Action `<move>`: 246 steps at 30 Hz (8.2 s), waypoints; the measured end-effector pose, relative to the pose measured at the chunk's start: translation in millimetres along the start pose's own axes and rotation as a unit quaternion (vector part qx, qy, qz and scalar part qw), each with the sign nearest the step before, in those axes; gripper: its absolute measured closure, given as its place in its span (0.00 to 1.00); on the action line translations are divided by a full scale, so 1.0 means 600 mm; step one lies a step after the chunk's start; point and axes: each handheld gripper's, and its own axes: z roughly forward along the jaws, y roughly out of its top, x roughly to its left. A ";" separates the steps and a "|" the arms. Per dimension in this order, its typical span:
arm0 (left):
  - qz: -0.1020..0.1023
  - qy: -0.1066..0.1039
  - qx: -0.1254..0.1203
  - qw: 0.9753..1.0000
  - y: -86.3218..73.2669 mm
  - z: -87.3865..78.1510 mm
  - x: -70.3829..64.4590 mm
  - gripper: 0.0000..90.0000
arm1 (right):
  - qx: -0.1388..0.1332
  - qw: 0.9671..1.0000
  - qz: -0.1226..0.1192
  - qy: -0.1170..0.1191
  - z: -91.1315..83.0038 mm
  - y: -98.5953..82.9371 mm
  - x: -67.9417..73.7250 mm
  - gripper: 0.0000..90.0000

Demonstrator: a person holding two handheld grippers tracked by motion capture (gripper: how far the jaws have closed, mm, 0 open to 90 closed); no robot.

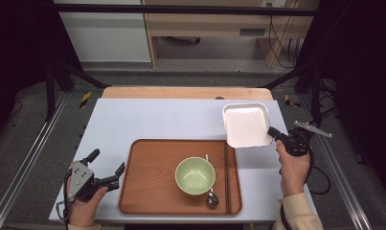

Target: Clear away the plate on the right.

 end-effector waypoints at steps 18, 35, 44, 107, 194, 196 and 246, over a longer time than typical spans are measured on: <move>0.007 -0.009 -0.001 1.000 0.108 0.030 -0.036 0.13 | -0.025 0.999 -0.002 0.043 -0.012 0.020 0.067 0.99; 0.023 -0.058 0.000 0.998 0.197 0.158 -0.113 0.26 | -0.011 0.995 -0.044 0.092 0.061 0.027 0.205 0.99; -0.004 -0.015 0.012 1.000 0.202 0.195 -0.144 0.28 | -0.014 0.994 -0.054 0.094 0.066 0.015 0.225 0.99; -0.110 0.002 -0.014 0.994 0.138 0.224 -0.116 0.99 | 0.011 0.982 -0.136 0.131 0.094 -0.045 0.290 0.82; -0.123 0.020 0.074 0.989 0.037 0.041 0.026 0.99 | -0.086 0.972 -0.216 0.005 0.000 -0.085 0.025 0.14; -0.122 0.014 0.082 0.989 0.032 0.038 0.022 0.99 | -0.085 0.973 -0.215 0.005 0.001 -0.085 0.026 0.14; -0.170 -0.070 0.264 0.947 -0.037 0.138 0.009 0.98 | -0.050 0.975 -0.217 0.009 0.014 -0.094 0.028 0.13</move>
